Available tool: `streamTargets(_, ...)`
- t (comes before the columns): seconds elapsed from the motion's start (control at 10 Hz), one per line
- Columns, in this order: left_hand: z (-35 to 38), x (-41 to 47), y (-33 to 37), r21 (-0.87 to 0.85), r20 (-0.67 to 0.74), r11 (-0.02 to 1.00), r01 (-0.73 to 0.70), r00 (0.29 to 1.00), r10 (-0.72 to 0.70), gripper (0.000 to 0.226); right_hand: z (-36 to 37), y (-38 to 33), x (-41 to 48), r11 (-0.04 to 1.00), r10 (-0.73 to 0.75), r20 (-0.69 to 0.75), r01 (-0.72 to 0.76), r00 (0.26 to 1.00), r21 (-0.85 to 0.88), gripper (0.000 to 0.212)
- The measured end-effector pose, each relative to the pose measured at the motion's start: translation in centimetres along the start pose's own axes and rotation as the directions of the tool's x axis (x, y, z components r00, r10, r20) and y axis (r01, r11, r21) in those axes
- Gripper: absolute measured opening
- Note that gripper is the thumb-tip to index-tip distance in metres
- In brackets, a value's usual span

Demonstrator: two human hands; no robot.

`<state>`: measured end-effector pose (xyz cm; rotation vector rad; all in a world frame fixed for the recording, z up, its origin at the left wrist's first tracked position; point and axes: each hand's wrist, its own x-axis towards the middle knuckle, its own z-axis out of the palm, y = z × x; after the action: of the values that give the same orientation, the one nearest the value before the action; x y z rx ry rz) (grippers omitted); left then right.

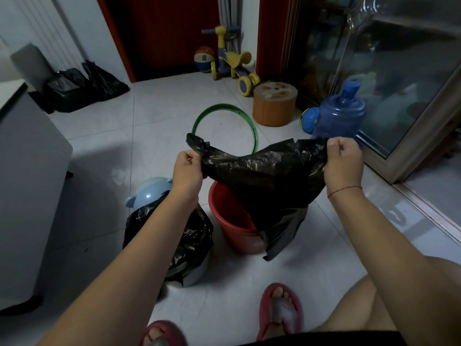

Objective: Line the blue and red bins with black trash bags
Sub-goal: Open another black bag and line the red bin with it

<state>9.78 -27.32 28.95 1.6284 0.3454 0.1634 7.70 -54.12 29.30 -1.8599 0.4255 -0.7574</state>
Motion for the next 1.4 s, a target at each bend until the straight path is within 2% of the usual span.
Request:
streamTargets(0.1, -0.5, -0.3, 0.3, 0.172, -0.098, 0.985, 0.023, 0.995, -0.006, 0.017, -0.1, -1.3, 0.3, 0.996, -0.040, 0.080, 0.033, 0.996, 0.083, 0.019)
streamTargets(0.2, -1.0, -0.2, 0.9, 0.551, -0.115, 0.818, -0.162, 0.957, 0.267, 0.062, 0.0, -2.7, 0.6, 0.976, -0.027, 0.215, -0.021, 0.976, 0.218, 0.009)
streamTargets(0.3, 0.1, -0.4, 2.3, 0.402, 0.366, 0.826, -0.396, 0.896, 0.252, 0.058, 0.7, -3.7, 0.5, 0.926, -0.013, 0.367, -0.127, 0.930, 0.355, 0.008)
streamTargets(0.4, 1.8, -1.4, 2.4, 0.376, 0.667, 0.864, -0.334, 0.745, -0.002, 0.034, 1.3, -4.1, 0.3, 0.878, 0.015, 0.443, -0.224, 0.896, 0.423, 0.011)
streamTargets(0.5, 3.3, -2.2, 1.6, 0.371, 0.749, 0.878, -0.303, 0.657, -0.090, 0.016, 1.4, -4.1, 0.5, 0.849, 0.054, 0.445, -0.275, 0.894, 0.450, 0.016)
streamTargets(0.6, 4.3, -3.8, 0.9, 0.274, 0.810, 0.940, -0.205, 0.576, -0.111, 0.008, 1.6, -3.8, 0.5, 0.821, 0.121, 0.430, -0.334, 0.895, 0.463, 0.021)
streamTargets(0.7, 5.0, -5.1, 0.5, 0.200, 0.785, 0.977, -0.075, 0.609, -0.114, 0.017, 2.0, -3.4, 0.3, 0.812, 0.168, 0.427, -0.370, 0.888, 0.451, 0.010)
streamTargets(0.8, 4.7, -5.6, 1.3, 0.165, 0.690, 0.986, -0.002, 0.715, -0.114, 0.025, 1.4, -3.3, -0.2, 0.902, 0.174, 0.291, -0.271, 0.941, 0.335, 0.011)
streamTargets(0.9, 3.8, -5.4, 1.9, 0.172, 0.590, 0.984, -0.042, 0.805, -0.069, 0.034, -0.8, -4.0, -2.9, 0.979, 0.085, 0.130, -0.107, 0.988, 0.171, 0.051)
streamTargets(1.0, 4.1, -5.8, 1.9, 0.180, 0.529, 0.979, -0.091, 0.849, -0.018, 0.037, -1.4, -5.7, -8.5, 0.989, 0.027, 0.288, -0.069, 0.957, 0.134, 0.068)
streamTargets(1.1, 4.8, -7.0, 1.9, 0.165, 0.514, 0.980, -0.108, 0.858, 0.008, 0.036, -0.5, -6.6, -11.5, 0.998, 0.035, 0.372, -0.054, 0.927, 0.042, 0.063)
streamTargets(1.2, 4.6, -7.7, 1.8, 0.167, 0.496, 0.982, -0.093, 0.868, -0.002, 0.035, 0.4, -6.3, -11.0, 0.999, 0.033, 0.366, -0.042, 0.930, 0.015, 0.039)
streamTargets(1.3, 4.4, -7.7, 1.6, 0.130, 0.498, 0.987, -0.095, 0.867, 0.018, 0.033, 1.0, -5.5, -9.8, 0.996, -0.015, 0.336, -0.015, 0.942, 0.085, 0.021)
streamTargets(1.4, 4.0, -7.9, 2.0, 0.069, 0.525, 0.996, -0.053, 0.851, 0.009, 0.025, 1.4, -5.1, -9.0, 0.983, -0.003, 0.420, -0.073, 0.908, 0.166, 0.014)
